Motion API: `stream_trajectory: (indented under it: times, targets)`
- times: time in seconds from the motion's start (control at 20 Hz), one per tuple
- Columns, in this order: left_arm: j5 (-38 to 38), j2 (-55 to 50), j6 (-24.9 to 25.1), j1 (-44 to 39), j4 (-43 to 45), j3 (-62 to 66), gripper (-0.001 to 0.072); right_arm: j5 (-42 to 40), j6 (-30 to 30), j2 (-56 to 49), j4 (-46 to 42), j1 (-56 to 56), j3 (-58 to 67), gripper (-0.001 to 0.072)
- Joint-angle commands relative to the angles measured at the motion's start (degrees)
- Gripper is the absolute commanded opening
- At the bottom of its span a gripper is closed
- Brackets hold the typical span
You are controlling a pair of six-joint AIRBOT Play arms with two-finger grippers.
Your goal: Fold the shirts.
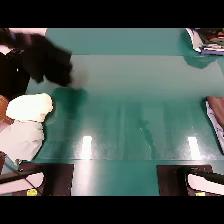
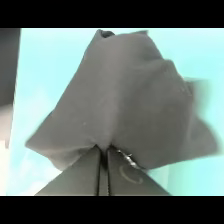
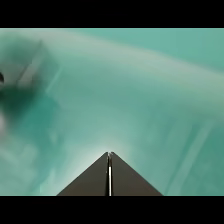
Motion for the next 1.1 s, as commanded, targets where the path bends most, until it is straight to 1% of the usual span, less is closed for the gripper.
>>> stream_trajectory:
  times: [0.0, 0.15, 0.25, 0.35, 0.45, 0.6, 0.65, 0.7, 0.75, 0.8, 0.9, 1.0, 1.05]
  targets:
    - [-2.2, 11.7, 1.0, -9.0, -0.4, 5.0, 0.0022, -4.6, 0.0, 2.8, 0.0, -1.1, -1.4, 0.002]
    - [-5.9, 14.3, -0.4, -17.7, -0.1, 5.0, 0.0022, -7.6, 0.0, 6.0, 0.0, -1.1, -7.7, 0.002]
    - [-10.0, 12.4, -2.1, -23.9, -0.1, 4.7, 0.0022, -7.8, 0.0, 7.5, 0.0, -1.1, -10.4, 0.0021]
    - [-10.6, 9.7, -3.2, -29.8, -0.8, 1.4, 0.0023, -7.8, 0.0, 8.5, 0.0, -1.1, -12.0, 0.0021]
    - [-10.3, 6.8, -3.4, -35.3, -4.9, -3.8, 0.0024, -7.8, 0.0, 9.7, 0.0, -1.1, -12.9, 0.0021]
    - [-5.6, 2.5, -3.1, -41.2, -15.9, -14.0, 0.0028, -7.5, 0.0, 11.1, 0.0, -1.1, -12.9, 0.0021]
    - [-3.6, 1.3, -2.6, -42.6, -19.1, -17.1, 0.0224, -7.5, 0.0, 11.6, 0.0, -1.1, -12.9, 0.0021]
    - [-1.5, 0.3, -2.7, -43.6, -21.1, -19.9, 0.0551, -7.5, 0.0, 12.0, -0.1, -1.1, -12.9, 0.0021]
    - [0.0, -0.3, -2.6, -44.0, -21.4, -21.7, 0.0677, -7.5, 0.0, 12.3, -0.1, -1.1, -12.9, 0.0021]
    - [0.6, -0.6, -1.6, -43.9, -20.0, -22.2, 0.0676, -7.5, 0.0, 12.7, -0.1, -1.1, -12.9, 0.0021]
    - [0.9, -0.4, -0.9, -41.9, -13.2, -20.9, 0.0676, -7.4, 0.0, 13.0, 0.0, -1.1, -12.9, 0.0021]
    - [1.2, -0.4, -1.0, -36.8, -7.9, -19.1, 0.0676, -7.2, 0.0, 13.0, 0.0, -1.1, -12.9, 0.0021]
    - [1.7, -0.4, -1.0, -33.5, -7.6, -19.0, 0.0675, -7.1, 0.0, 13.0, 0.0, -1.1, -12.9, 0.0021]
